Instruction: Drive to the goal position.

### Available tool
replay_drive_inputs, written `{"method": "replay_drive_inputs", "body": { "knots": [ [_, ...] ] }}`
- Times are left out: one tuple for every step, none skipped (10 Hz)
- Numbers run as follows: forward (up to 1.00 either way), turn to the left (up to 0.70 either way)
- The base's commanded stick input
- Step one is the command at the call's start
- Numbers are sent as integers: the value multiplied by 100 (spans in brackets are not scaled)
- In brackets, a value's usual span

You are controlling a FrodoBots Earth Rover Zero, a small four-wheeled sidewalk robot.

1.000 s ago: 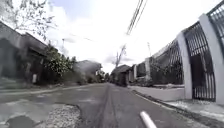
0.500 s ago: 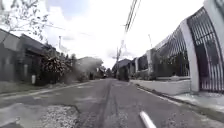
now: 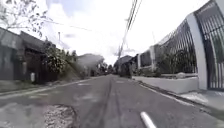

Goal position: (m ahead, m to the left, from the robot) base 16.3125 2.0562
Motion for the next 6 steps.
{"method": "replay_drive_inputs", "body": {
  "knots": [
    [50,0],
    [50,0],
    [50,0],
    [50,0],
    [50,0],
    [50,0]
  ]
}}
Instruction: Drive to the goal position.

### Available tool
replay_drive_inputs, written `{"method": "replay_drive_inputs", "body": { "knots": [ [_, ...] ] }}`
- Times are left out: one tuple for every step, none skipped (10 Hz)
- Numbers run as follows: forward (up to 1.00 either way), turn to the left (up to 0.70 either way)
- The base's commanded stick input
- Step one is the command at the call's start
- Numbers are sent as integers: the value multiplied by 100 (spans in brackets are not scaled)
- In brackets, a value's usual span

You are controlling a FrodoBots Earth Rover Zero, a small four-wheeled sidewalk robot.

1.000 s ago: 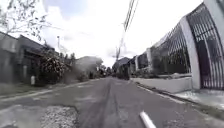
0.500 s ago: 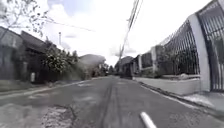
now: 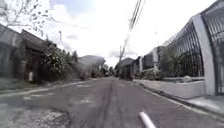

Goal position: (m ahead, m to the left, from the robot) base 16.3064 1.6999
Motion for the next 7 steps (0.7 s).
{"method": "replay_drive_inputs", "body": {
  "knots": [
    [50,0],
    [50,0],
    [50,0],
    [50,0],
    [50,0],
    [50,0],
    [50,0]
  ]
}}
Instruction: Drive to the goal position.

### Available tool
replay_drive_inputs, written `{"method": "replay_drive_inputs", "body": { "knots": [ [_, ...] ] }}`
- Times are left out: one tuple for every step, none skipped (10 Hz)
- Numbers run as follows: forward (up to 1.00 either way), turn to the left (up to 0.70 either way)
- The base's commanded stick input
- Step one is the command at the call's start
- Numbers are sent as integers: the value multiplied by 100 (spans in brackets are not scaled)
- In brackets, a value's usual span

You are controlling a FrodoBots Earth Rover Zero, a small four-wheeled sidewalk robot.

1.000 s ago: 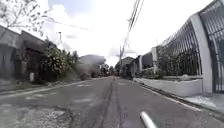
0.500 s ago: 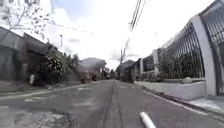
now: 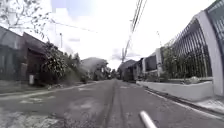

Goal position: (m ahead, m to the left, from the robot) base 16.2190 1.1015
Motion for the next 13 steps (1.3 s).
{"method": "replay_drive_inputs", "body": {
  "knots": [
    [50,0],
    [50,0],
    [50,0],
    [50,0],
    [50,0],
    [50,0],
    [50,0],
    [50,0],
    [50,0],
    [50,0],
    [50,0],
    [50,0],
    [50,0]
  ]
}}
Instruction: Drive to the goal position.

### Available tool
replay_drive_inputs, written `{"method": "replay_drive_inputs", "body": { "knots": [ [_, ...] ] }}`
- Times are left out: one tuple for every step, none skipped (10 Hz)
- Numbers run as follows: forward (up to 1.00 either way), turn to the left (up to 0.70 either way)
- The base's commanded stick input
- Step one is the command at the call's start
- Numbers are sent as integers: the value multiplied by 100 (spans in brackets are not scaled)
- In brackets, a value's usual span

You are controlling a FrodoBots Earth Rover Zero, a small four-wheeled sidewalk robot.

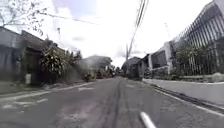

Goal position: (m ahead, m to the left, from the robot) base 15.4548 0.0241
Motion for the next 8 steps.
{"method": "replay_drive_inputs", "body": {
  "knots": [
    [50,0],
    [50,0],
    [50,0],
    [50,0],
    [50,0],
    [50,0],
    [50,0],
    [50,0]
  ]
}}
